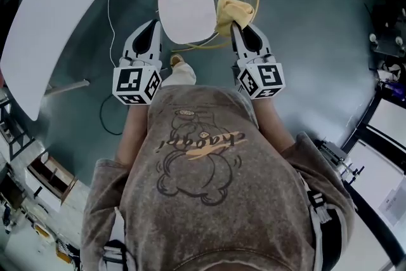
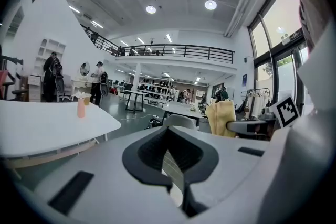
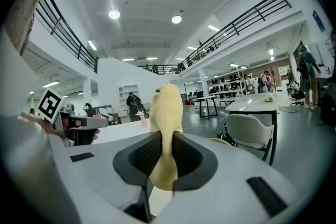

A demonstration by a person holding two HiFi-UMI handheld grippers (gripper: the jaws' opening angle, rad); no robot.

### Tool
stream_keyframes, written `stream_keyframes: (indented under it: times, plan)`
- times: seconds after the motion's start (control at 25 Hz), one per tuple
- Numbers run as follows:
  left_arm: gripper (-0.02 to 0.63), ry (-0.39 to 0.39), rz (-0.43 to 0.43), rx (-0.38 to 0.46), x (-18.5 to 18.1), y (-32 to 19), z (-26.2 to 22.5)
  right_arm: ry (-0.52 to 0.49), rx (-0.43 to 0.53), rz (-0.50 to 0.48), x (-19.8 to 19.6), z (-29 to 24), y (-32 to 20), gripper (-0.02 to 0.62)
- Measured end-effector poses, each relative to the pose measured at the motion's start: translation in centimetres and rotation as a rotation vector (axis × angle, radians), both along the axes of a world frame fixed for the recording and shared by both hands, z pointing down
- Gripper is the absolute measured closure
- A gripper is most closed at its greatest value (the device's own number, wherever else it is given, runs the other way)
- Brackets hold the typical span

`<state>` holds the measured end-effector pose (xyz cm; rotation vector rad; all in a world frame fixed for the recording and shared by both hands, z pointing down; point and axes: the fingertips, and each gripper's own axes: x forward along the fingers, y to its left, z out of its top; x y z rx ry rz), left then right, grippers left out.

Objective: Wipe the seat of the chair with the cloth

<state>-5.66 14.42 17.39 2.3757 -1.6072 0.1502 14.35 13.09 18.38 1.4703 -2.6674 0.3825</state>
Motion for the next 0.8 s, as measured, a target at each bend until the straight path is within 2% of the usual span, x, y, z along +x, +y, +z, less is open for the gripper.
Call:
stream_keyframes:
  times: [0.32,0.8]
  plan:
    - [0.597,0.0,0.086,-0.001,-2.0,-6.1,-0.5,0.013,-0.02,0.08,-2.1,0.0,-3.9,0.525]
    - [0.597,0.014,0.067,-0.013,-1.7,-12.6,0.5,0.028,-0.041,0.082,-1.5,1.1,-10.0,0.525]
